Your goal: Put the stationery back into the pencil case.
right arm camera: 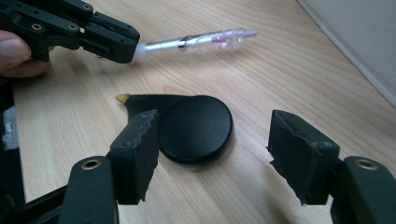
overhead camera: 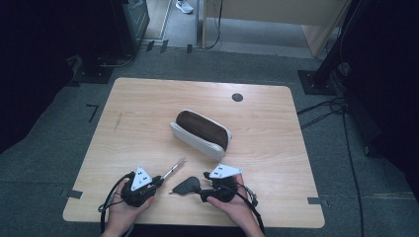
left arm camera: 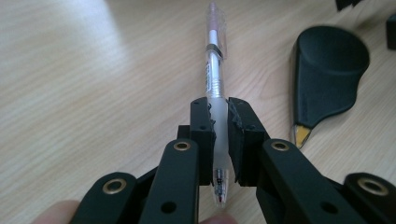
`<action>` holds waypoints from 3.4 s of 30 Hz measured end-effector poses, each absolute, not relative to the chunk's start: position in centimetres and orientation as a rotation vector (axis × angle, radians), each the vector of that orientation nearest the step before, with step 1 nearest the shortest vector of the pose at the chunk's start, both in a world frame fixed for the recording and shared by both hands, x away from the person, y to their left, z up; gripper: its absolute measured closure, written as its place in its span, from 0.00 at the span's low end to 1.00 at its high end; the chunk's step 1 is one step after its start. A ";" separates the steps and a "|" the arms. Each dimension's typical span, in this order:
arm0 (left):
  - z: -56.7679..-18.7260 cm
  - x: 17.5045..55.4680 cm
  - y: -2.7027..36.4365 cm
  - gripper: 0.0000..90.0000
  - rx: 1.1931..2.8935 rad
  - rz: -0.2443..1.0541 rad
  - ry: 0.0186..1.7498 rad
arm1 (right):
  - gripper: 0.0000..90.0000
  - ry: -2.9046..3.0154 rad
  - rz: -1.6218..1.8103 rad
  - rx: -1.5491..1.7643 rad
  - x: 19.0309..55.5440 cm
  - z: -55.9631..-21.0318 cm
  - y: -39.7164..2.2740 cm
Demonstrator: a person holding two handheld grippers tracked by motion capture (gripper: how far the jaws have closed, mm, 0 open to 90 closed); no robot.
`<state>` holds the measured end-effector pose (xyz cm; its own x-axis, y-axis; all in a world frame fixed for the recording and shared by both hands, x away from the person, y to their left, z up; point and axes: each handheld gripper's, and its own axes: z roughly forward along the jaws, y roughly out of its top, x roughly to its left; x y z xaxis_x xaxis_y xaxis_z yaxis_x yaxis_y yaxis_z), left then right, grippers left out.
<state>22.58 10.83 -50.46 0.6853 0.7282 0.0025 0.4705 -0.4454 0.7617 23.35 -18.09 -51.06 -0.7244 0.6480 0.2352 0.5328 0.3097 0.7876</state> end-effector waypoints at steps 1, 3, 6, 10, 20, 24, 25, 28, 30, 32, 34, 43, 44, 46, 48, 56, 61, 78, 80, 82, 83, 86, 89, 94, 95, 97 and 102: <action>-50.2 22.5 10.9 0.91 2.114 0.432 0.913 | 0.38 2.436 1.399 1.110 23.4 -51.0 -18.1; -49.8 22.3 11.0 0.91 2.088 0.436 0.903 | 0.37 2.428 1.409 1.119 23.4 -50.9 -18.0; -49.4 22.1 10.9 0.91 2.067 0.442 0.895 | 0.37 2.421 1.435 1.149 23.6 -50.6 -18.0; -48.7 21.7 10.9 0.91 2.025 0.461 0.862 | 0.38 2.388 1.491 1.200 23.9 -49.9 -18.1; -47.4 21.1 11.4 0.91 1.924 0.489 0.814 | 0.40 2.343 1.621 1.297 25.0 -48.6 -17.1; -47.2 20.7 11.1 0.91 1.907 0.503 0.777 | 0.40 2.318 1.670 1.303 25.3 -47.7 -16.6; -47.2 20.6 11.0 0.91 1.904 0.508 0.773 | 0.41 2.313 1.685 1.311 25.4 -47.6 -16.5; -47.2 20.5 10.7 0.91 1.900 0.505 0.760 | 0.41 2.275 1.744 1.364 25.7 -47.4 -16.5; -47.3 20.5 10.5 0.91 1.906 0.506 0.754 | 0.42 2.250 1.785 1.393 26.0 -47.2 -16.5; -47.4 20.5 10.4 0.91 1.905 0.502 0.749 | 0.42 2.239 1.812 1.402 26.2 -47.0 -16.4; -47.4 20.6 10.3 0.91 1.894 0.492 0.747 | 0.42 2.233 1.825 1.410 26.3 -46.7 -16.3; -47.4 20.5 9.0 0.91 1.866 0.509 0.690 | 0.52 2.173 1.904 1.497 27.1 -46.5 -16.9; -47.4 20.4 8.9 0.91 1.860 0.510 0.679 | 0.54 2.165 1.923 1.507 27.1 -46.5 -16.9; -47.4 20.3 8.6 0.91 1.853 0.513 0.657 | 0.58 2.154 1.978 1.536 27.3 -46.5 -17.1; -47.5 20.2 8.4 0.91 1.852 0.527 0.653 | 0.64 2.141 2.002 1.551 27.4 -46.5 -17.1; -48.1 20.7 8.3 0.91 1.856 0.497 0.661 | 0.86 2.110 2.108 1.547 27.5 -46.4 -17.3; -48.0 21.1 8.8 0.79 1.845 0.446 0.670 | 0.89 2.080 2.101 1.484 27.4 -45.5 -17.4; -49.6 23.6 14.7 0.27 1.916 0.326 0.979 | 0.89 1.894 1.965 1.318 28.3 -38.3 -21.9; -50.1 24.0 15.2 0.21 1.945 0.336 1.022 | 0.89 1.869 1.923 1.301 28.6 -37.8 -22.4; -50.4 24.4 15.5 0.18 1.972 0.359 1.062 | 0.89 1.847 1.895 1.298 28.9 -37.4 -22.9; -50.6 24.5 15.7 0.16 1.977 0.364 1.085 | 0.89 1.835 1.878 1.291 29.1 -37.2 -23.1; -50.9 24.7 16.4 0.15 1.994 0.398 1.130 | 0.89 1.807 1.808 1.281 29.5 -36.5 -23.7; -51.1 25.0 16.7 0.15 2.010 0.430 1.176 | 0.89 1.807 1.710 1.247 30.0 -36.1 -23.8; -51.4 25.2 16.6 0.15 2.056 0.484 1.223 | 0.88 1.841 1.509 1.192 31.1 -36.9 -23.0; -51.4 25.2 16.6 0.15 2.056 0.484 1.223 | 0.88 1.845 1.479 1.193 31.4 -37.3 -22.9; -51.5 25.3 16.5 0.15 2.081 0.490 1.236 | 0.88 1.855 1.424 1.207 31.9 -38.0 -22.7; -51.7 25.3 16.3 0.15 2.100 0.513 1.241 | 0.88 1.906 1.346 1.254 33.0 -39.3 -22.3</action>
<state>25.30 16.30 -51.65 0.4784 0.8781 0.0108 0.6291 -0.3513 0.6934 32.97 -22.34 -39.30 -0.4595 0.8811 0.1122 0.4001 0.0925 0.9118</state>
